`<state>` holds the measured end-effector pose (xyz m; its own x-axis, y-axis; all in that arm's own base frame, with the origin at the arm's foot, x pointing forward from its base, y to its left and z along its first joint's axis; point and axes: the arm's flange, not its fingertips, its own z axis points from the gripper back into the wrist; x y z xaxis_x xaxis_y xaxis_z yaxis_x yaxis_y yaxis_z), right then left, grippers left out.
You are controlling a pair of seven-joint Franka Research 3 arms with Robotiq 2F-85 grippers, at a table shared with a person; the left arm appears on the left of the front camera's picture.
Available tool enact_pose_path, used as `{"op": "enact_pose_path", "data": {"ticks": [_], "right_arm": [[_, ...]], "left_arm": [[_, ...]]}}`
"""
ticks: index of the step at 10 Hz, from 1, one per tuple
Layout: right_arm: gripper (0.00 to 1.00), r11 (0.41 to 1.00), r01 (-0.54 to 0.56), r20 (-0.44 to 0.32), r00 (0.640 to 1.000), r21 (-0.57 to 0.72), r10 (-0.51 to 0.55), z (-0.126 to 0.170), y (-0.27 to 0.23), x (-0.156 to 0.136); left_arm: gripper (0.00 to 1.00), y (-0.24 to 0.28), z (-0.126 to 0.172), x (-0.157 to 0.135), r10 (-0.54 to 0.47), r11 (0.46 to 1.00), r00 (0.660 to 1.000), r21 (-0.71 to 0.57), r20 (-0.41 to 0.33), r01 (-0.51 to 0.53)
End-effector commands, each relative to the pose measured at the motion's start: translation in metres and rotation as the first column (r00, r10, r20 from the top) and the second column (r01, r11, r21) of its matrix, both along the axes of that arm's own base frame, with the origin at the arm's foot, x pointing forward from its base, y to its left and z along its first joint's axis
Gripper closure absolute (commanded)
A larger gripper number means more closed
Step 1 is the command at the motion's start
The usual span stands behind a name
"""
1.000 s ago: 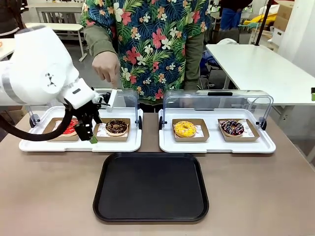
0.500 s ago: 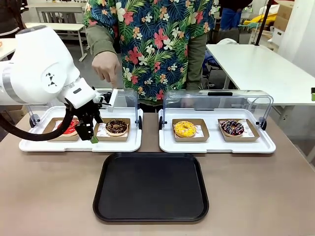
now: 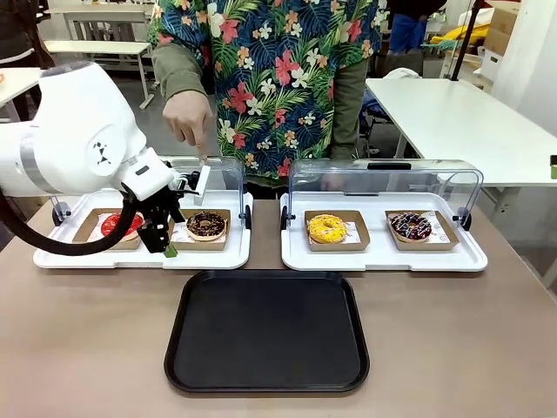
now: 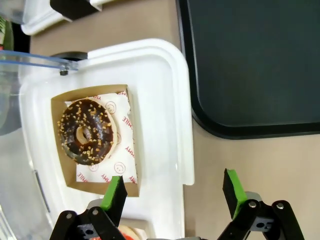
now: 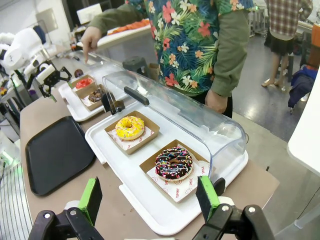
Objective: Move the second donut from the left to the tray.
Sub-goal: Pick up the Paper togo box containing the Donut indicated by the person and place it on the Handle tray.
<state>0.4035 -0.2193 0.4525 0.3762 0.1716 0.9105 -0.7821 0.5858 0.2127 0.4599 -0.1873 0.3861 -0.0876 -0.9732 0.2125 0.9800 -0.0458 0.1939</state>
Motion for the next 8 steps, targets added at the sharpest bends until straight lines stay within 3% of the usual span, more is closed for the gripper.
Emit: {"op": "enact_pose_path", "data": {"ticks": [1, 8], "right_arm": [[0.0, 1.0, 0.001, 0.003, 1.0, 0.009, -0.001, 0.003, 0.001, 0.0], [0.0, 1.0, 0.001, 0.003, 1.0, 0.009, -0.001, 0.003, 0.001, 0.0]], "left_arm": [[0.0, 0.006, -0.007, 0.016, -0.006, 1.0, 1.0, 0.007, 0.029, 0.006], [0.0, 0.023, -0.038, 0.052, 0.028, 0.999, 0.999, 0.041, 0.02, -0.029]]}}
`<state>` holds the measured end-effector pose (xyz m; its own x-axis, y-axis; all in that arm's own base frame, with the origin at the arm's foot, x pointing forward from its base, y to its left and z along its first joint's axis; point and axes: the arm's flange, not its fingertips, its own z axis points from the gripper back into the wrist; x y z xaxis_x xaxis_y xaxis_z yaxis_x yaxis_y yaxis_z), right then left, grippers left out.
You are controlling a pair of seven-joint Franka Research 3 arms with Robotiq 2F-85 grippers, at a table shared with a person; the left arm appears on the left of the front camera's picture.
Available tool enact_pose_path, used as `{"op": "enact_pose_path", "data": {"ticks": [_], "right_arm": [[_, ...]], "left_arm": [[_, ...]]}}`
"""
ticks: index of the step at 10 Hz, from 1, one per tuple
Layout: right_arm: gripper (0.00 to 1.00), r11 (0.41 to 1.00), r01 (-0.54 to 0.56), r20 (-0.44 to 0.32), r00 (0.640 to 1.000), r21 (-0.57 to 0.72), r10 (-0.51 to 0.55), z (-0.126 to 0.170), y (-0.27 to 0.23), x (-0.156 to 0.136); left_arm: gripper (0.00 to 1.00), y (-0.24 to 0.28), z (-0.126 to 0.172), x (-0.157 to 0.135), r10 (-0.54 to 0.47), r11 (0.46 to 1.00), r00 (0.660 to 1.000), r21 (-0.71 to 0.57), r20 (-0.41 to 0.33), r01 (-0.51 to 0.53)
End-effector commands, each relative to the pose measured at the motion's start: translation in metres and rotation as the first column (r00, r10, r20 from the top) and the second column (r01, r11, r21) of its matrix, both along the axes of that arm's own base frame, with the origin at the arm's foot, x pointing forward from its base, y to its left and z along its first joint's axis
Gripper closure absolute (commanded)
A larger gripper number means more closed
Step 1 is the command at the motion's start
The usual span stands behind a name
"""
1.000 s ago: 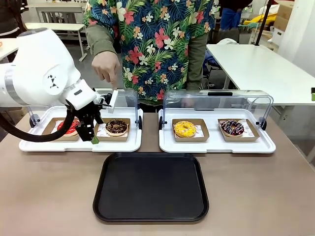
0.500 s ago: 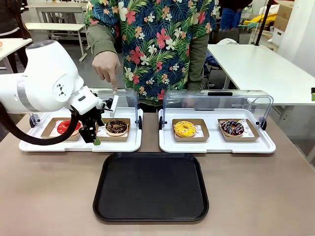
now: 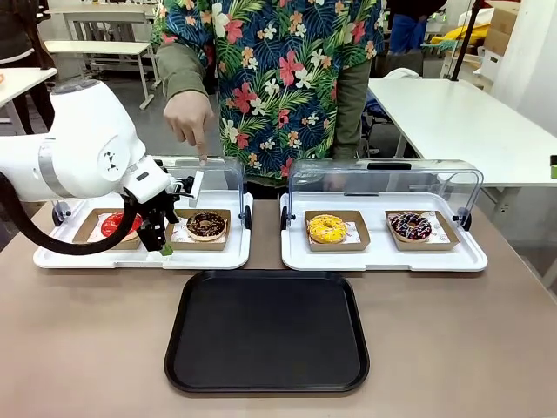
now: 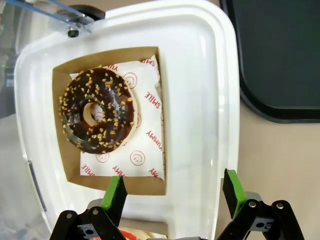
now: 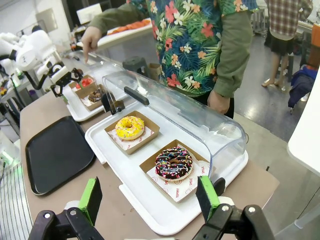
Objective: Move the second donut from the left to the tray.
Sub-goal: Pick up the Paper togo box containing the Donut indicated by the person and place it on the Handle tray.
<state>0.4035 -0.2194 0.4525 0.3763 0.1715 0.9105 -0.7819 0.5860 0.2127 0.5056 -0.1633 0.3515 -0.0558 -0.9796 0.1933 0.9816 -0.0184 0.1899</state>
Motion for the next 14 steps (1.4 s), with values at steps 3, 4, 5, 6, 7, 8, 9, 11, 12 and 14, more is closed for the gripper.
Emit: {"op": "enact_pose_path", "data": {"ticks": [3, 4, 5, 6, 7, 8, 9, 11, 12, 14], "right_arm": [[0.0, 1.0, 0.0, 0.003, 1.0, 0.009, 0.0, 0.003, 0.001, 0.0], [0.0, 1.0, 0.0, 0.003, 1.0, 0.009, 0.0, 0.003, 0.001, 0.0], [0.0, 1.0, 0.0, 0.003, 1.0, 0.009, 0.0, 0.003, 0.001, 0.0], [0.0, 1.0, 0.0, 0.003, 1.0, 0.009, 0.0, 0.003, 0.001, 0.0], [0.0, 1.0, 0.0, 0.003, 1.0, 0.009, 0.0, 0.003, 0.001, 0.0], [0.0, 1.0, 0.0, 0.003, 1.0, 0.009, 0.0, 0.003, 0.001, 0.0], [0.0, 1.0, 0.0, 0.003, 1.0, 0.009, 0.0, 0.003, 0.001, 0.0], [0.0, 1.0, 0.0, 0.003, 1.0, 0.009, 0.0, 0.003, 0.001, 0.0], [0.0, 1.0, 0.0, 0.003, 1.0, 0.009, 0.0, 0.003, 0.001, 0.0], [0.0, 1.0, 0.0, 0.003, 1.0, 0.009, 0.0, 0.003, 0.001, 0.0]], "left_arm": [[0.0, 0.0, -0.013, 0.018, -0.012, 1.0, 1.0, 0.028, 0.025, 0.011], [0.0, -0.001, -0.017, 0.022, -0.014, 0.999, 1.0, 0.03, 0.026, 0.013], [0.0, -0.002, -0.02, 0.026, -0.006, 0.999, 1.0, 0.033, 0.021, 0.005], [0.0, -0.003, -0.022, 0.031, -0.002, 0.999, 1.0, 0.041, 0.019, 0.001], [0.0, -0.003, -0.026, 0.034, -0.004, 0.999, 1.0, 0.04, 0.013, 0.004], [0.0, -0.005, -0.029, 0.037, 0.006, 0.999, 1.0, 0.05, 0.004, -0.007], [0.0, -0.006, -0.03, 0.037, 0.006, 0.999, 1.0, 0.048, 0.0, -0.006], [0.56, -0.007, -0.031, 0.036, -0.001, 0.999, 1.0, 0.054, -0.006, 0.001], [0.58, -0.007, -0.032, 0.036, -0.002, 0.998, 1.0, 0.058, -0.01, 0.002], [1.0, -0.008, -0.034, 0.036, -0.004, 0.998, 1.0, 0.068, -0.016, 0.005]]}}
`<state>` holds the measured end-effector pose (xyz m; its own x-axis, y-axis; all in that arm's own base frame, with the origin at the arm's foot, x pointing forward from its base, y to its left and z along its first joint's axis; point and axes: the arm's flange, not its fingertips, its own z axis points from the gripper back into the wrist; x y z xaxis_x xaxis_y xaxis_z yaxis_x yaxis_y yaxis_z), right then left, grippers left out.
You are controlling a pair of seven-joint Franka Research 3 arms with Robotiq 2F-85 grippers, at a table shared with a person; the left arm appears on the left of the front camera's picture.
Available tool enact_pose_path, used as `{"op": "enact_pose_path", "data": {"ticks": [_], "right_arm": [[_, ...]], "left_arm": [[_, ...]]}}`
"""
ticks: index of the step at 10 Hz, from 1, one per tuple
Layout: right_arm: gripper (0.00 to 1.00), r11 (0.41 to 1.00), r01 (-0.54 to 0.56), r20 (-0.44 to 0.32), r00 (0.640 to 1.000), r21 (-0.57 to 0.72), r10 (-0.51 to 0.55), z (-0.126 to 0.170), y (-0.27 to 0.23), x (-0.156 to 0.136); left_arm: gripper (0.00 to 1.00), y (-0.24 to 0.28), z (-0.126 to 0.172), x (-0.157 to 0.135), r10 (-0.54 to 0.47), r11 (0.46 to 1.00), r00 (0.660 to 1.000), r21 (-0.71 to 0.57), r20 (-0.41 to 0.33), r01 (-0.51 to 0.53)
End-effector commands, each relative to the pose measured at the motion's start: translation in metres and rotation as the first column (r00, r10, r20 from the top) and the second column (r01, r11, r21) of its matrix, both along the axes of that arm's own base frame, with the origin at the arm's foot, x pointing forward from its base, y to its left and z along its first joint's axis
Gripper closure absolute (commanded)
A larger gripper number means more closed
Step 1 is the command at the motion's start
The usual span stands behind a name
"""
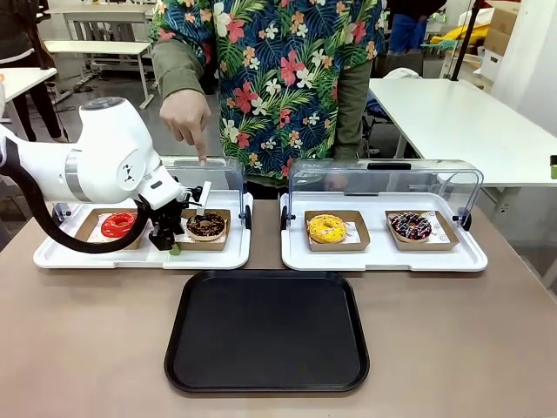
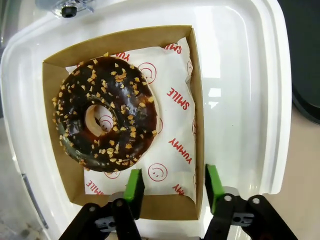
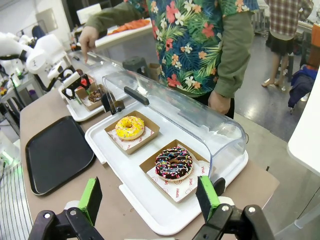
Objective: Move the second donut from the left to the tray.
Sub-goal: Pick up the Paper togo box containing the Donut indicated by the person and place it on the Handle tray.
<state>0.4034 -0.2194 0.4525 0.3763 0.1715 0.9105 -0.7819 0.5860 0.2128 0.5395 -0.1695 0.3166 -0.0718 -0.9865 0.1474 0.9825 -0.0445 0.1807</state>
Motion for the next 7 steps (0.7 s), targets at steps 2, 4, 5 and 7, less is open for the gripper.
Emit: {"op": "enact_pose_path", "data": {"ticks": [2, 4, 5, 7], "right_arm": [[0.0, 1.0, 0.0, 0.003, 1.0, 0.009, 0.0, 0.0032, 0.0013, 0.0005], [0.0, 1.0, 0.0, 0.003, 1.0, 0.009, 0.0, 0.0032, 0.0013, 0.0005], [0.0, 1.0, 0.0, 0.003, 1.0, 0.009, 0.0, 0.0032, 0.0013, 0.0005], [0.0, 1.0, 0.0, 0.003, 1.0, 0.009, 0.0, 0.0032, 0.0013, 0.0005]], "left_arm": [[0.85, -0.0016, 0.0022, 0.0003, 0.022, 0.999, 1.0, 0.03, -0.008, -0.022], [1.0, -0.002, 0.002, -0.0011, 0.02, 0.999, 1.0, 0.032, -0.01, -0.02], [1.0, -0.002, 0.0018, -0.0016, 0.019, 0.999, 1.0, 0.036, -0.014, -0.018], [1.0, -0.0023, 0.0014, -0.002, 0.018, 0.999, 1.0, 0.036, -0.016, -0.017]]}}
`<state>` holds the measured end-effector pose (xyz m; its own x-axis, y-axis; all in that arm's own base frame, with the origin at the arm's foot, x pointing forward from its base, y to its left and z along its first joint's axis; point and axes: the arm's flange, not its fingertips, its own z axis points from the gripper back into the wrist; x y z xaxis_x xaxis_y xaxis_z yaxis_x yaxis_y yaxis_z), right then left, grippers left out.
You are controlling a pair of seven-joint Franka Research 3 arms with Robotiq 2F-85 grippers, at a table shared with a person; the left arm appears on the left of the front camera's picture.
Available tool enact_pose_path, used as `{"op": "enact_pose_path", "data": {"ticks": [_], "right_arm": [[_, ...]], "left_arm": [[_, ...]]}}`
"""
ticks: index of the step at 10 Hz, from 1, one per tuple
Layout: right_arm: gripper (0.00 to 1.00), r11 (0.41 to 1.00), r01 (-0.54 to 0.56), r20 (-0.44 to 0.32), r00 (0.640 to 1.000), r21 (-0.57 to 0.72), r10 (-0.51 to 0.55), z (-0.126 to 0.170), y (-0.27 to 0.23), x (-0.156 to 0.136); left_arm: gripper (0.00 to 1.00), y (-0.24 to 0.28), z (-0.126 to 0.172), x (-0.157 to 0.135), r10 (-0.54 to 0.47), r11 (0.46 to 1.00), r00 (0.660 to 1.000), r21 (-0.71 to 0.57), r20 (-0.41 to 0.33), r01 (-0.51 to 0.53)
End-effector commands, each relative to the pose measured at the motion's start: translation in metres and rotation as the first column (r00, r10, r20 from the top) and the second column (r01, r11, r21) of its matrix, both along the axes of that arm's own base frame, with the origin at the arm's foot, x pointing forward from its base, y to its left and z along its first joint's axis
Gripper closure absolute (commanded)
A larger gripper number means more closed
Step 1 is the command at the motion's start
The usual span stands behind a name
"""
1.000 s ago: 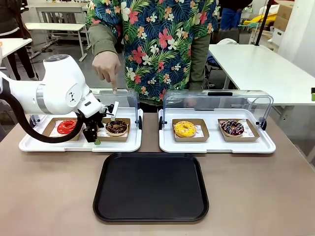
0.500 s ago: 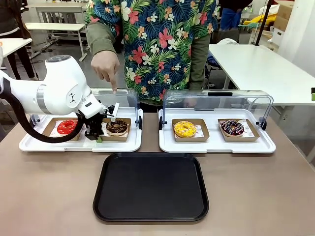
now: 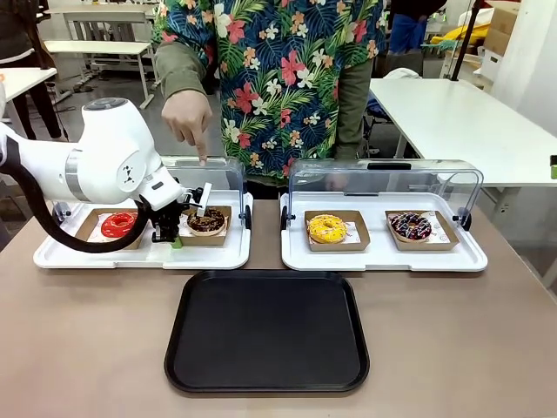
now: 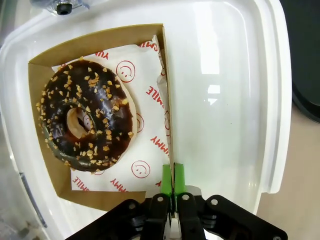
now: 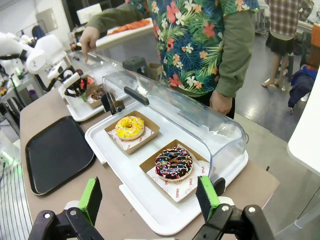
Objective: Move the second donut from the left to the tray.
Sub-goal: Pick up the Paper togo box containing the Donut indicated by the person and place it on the Handle tray.
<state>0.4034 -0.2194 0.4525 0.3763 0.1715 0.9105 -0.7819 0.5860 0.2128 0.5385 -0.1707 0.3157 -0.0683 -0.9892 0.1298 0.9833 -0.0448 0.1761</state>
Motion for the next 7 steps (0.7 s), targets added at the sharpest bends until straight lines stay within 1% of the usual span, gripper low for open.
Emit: {"op": "enact_pose_path", "data": {"ticks": [1, 3, 4, 5, 6, 7], "right_arm": [[0.0, 1.0, 0.0, 0.003, 1.0, 0.009, 0.0, 0.003, 0.001, 0.0], [0.0, 1.0, 0.0, 0.003, 1.0, 0.009, 0.0, 0.003, 0.001, 0.0], [0.0, 1.0, 0.0, 0.003, 1.0, 0.009, 0.0, 0.003, 0.001, 0.0], [0.0, 1.0, 0.0, 0.003, 1.0, 0.009, 0.0, 0.003, 0.001, 0.0], [0.0, 1.0, 0.0, 0.003, 1.0, 0.009, 0.0, 0.003, 0.001, 0.0], [0.0, 1.0, 0.0, 0.003, 1.0, 0.009, 0.0, 0.003, 0.001, 0.0]], "left_arm": [[1.0, -0.001, 0.002, -0.002, 0.021, 0.999, 1.0, 0.024, -0.013, -0.021], [1.0, -0.001, 0.002, -0.002, 0.021, 0.999, 1.0, 0.033, -0.016, -0.02], [1.0, 0.001, 0.002, 0.003, 0.042, 0.999, 0.999, 0.002, 0.0, -0.042], [1.0, 0.004, 0.0, 0.013, 0.045, 0.997, 0.996, -0.051, -0.078, -0.049], [1.0, 0.0, 0.0, 0.0, 0.014, 1.0, 1.0, 0.004, -0.002, -0.014], [1.0, 0.0, 0.0, 0.0, 0.014, 1.0, 1.0, 0.004, -0.002, -0.014]]}}
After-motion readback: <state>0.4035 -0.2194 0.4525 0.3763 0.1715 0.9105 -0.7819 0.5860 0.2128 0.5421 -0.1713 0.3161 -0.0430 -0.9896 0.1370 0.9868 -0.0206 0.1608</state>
